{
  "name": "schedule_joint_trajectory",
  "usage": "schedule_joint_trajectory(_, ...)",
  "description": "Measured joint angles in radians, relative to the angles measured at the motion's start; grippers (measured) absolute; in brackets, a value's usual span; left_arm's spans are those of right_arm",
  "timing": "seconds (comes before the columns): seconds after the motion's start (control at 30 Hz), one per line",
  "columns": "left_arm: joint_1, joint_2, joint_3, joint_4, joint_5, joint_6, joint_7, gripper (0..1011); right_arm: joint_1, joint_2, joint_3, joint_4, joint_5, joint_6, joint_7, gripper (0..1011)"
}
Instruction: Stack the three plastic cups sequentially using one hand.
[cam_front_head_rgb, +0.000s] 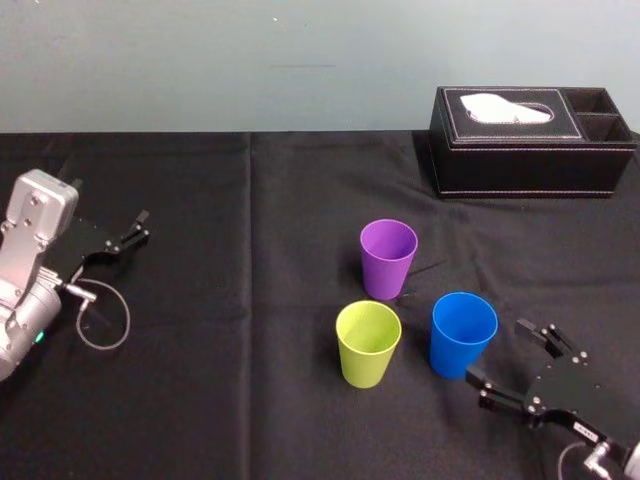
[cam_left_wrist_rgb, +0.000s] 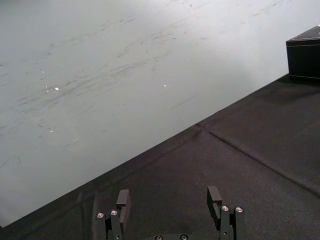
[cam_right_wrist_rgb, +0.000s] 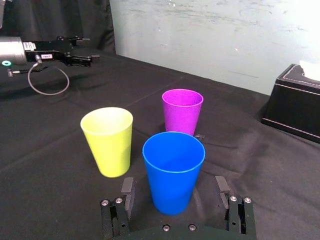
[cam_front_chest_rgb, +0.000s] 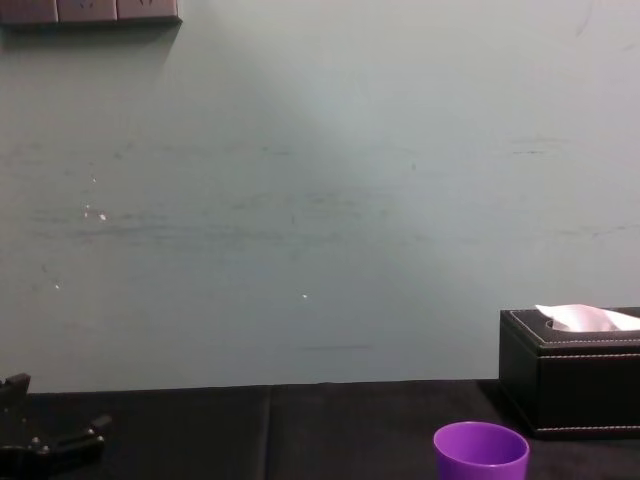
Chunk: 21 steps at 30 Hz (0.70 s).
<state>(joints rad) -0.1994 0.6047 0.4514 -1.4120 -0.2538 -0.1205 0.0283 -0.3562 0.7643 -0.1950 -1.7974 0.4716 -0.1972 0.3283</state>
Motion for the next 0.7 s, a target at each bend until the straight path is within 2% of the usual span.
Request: schedule_joint_trajectory(0.7,0.000,0.000,0.000,0.000,0.000,0.000,0.000,1011,0.126,-0.089,-0.032,0.079,-0.031,0.067,0.069,1000)
